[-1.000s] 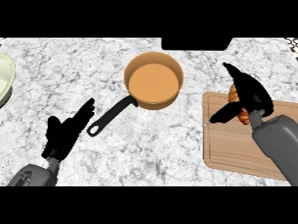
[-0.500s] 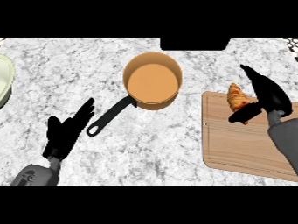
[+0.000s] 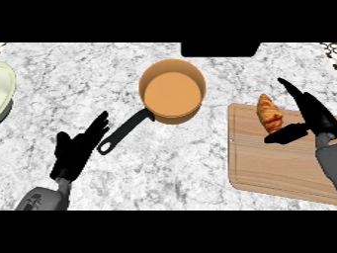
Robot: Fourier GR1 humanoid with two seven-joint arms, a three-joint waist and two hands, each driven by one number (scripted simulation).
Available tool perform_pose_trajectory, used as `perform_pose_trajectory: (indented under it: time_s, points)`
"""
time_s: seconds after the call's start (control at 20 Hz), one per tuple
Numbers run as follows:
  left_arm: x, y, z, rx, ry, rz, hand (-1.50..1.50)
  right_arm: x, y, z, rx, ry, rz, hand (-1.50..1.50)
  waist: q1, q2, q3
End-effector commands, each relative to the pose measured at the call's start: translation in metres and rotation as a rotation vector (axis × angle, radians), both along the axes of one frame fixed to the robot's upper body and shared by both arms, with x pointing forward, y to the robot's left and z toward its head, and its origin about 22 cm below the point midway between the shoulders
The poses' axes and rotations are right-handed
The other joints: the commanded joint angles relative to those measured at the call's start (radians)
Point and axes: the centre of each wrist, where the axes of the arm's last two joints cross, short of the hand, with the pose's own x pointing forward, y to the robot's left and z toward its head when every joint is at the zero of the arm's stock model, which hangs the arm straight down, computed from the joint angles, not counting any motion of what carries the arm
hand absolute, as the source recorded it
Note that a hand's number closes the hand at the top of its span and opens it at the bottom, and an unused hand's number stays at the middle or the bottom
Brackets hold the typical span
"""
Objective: Pick the croissant from the cutting board and place it in the pot
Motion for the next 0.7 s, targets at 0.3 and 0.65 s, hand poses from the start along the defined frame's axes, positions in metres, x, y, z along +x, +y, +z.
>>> perform_pose_trajectory:
  time_s: [0.3, 0.65]
  points:
    - [-0.002, 0.011, 0.001, -0.01, 0.004, -0.007, 0.0, 0.009, -0.019, -0.043, 0.233, -0.012, -0.023, -1.5, 0.008, 0.004, -0.001]
    - [-0.002, 0.0, 0.015, 0.014, 0.016, 0.0, 0.0, -0.014, -0.042, -0.081, 0.31, 0.018, -0.037, -1.5, 0.006, 0.002, -0.001]
